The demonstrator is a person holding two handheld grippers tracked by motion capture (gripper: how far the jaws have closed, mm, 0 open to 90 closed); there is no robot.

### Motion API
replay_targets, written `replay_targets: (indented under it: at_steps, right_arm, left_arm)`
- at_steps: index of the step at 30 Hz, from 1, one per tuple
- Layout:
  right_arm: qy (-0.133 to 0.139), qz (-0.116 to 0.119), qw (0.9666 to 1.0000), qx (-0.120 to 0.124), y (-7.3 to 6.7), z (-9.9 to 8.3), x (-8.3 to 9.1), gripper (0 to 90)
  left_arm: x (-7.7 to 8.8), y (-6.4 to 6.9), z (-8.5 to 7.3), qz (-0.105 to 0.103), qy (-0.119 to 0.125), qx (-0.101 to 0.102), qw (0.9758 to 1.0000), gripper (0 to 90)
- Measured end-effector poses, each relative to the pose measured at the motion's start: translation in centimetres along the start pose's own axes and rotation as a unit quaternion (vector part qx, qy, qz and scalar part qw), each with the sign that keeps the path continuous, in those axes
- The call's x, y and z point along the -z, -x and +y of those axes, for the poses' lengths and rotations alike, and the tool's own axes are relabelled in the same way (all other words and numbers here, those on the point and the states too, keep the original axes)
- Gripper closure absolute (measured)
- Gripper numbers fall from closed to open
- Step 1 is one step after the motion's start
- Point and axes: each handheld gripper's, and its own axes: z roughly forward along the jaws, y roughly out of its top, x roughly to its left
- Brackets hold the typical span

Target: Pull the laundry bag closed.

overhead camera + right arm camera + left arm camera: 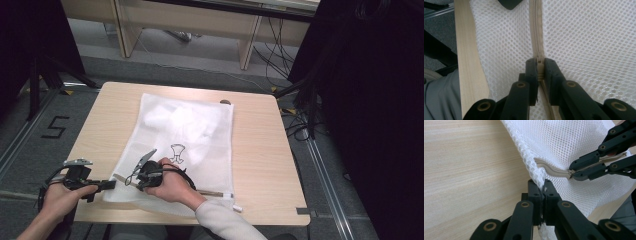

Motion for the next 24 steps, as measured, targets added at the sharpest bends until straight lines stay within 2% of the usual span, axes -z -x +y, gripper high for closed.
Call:
replay_targets:
  at_steps: [5,11,14,21,23,24]
  right_arm:
    - [0.0,-0.001,0.9999,-0.011,0.1,-0.5,0.4,82.6]
    - [0.005,-0.002,1.0,-0.002,0.2,-0.8,0.5,82.6]
    - [-0.002,-0.003,0.9999,-0.013,0.3,-1.0,0.7,82.6]
    - [0.002,-0.005,1.0,-0.005,0.5,-1.3,0.8,82.6]
    - [0.003,-0.003,0.9999,-0.013,0.5,-1.4,0.9,82.6]
    - [0.001,-0.005,0.9999,-0.009,0.6,-1.4,1.0,82.6]
  left_arm:
    - [0.0,0.0,0.0,0.0,-0.002,-0.002,1.0,86.3]
    - [0.0,0.0,0.0,0.002,-0.002,-0.003,1.0,86.3]
    - [-0.1,0.0,0.0,0.005,0.002,-0.001,1.0,86.3]
    - [-0.1,0.0,0.0,0.006,0.001,0.0,1.0,86.3]
    - [-0.1,0.0,0.0,0.004,0.0,0.0,1.0,86.3]
    - [-0.1,0.0,0.0,0.006,0.0,0.0,1.0,86.2]
